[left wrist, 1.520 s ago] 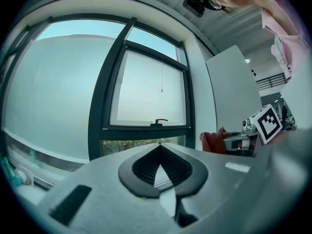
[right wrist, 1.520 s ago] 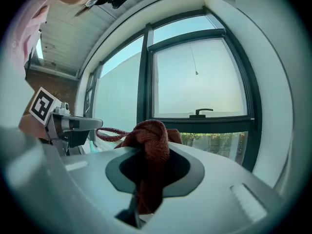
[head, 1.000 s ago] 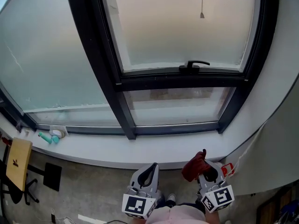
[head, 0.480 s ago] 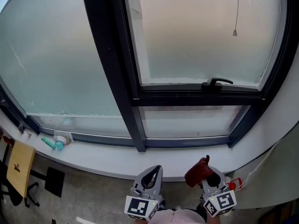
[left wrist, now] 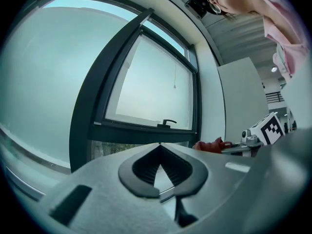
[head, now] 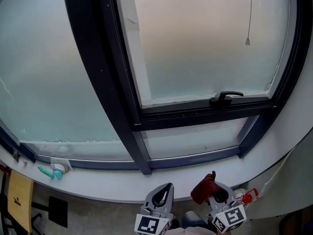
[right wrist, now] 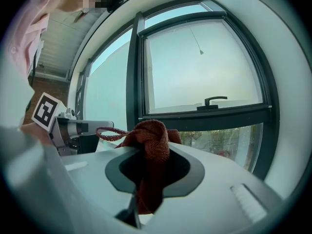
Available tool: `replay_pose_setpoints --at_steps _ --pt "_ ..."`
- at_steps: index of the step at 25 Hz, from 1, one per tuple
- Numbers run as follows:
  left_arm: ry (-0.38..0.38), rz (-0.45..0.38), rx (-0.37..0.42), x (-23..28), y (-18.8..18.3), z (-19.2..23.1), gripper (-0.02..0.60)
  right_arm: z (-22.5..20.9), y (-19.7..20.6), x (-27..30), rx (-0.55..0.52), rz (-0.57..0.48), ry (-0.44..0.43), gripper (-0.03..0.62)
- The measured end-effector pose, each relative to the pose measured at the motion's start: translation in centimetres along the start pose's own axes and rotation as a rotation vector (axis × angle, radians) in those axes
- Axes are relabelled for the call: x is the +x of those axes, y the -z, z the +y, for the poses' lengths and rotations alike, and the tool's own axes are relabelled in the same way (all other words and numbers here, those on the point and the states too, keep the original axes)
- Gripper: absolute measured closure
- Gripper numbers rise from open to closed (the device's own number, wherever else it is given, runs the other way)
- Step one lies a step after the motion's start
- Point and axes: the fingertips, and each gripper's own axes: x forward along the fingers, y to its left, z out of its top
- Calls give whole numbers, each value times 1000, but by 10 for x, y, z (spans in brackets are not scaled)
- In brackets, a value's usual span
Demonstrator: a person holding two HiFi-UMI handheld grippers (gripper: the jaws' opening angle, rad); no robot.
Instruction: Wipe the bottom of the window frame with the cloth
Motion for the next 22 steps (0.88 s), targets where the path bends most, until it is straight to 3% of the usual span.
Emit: replay_pose_setpoints --at_steps 8,14,22 --pt "-39 20 -40 40 6 18 584 -21 -4 40 1 22 -69 536" --pt "-28 -49 -13 77 -15 8 584 -48 -36 66 -42 -40 -113 536" --pt "-44 -44 -32 101 -2 13 584 -68 -28 85 -41 -11 -140 536"
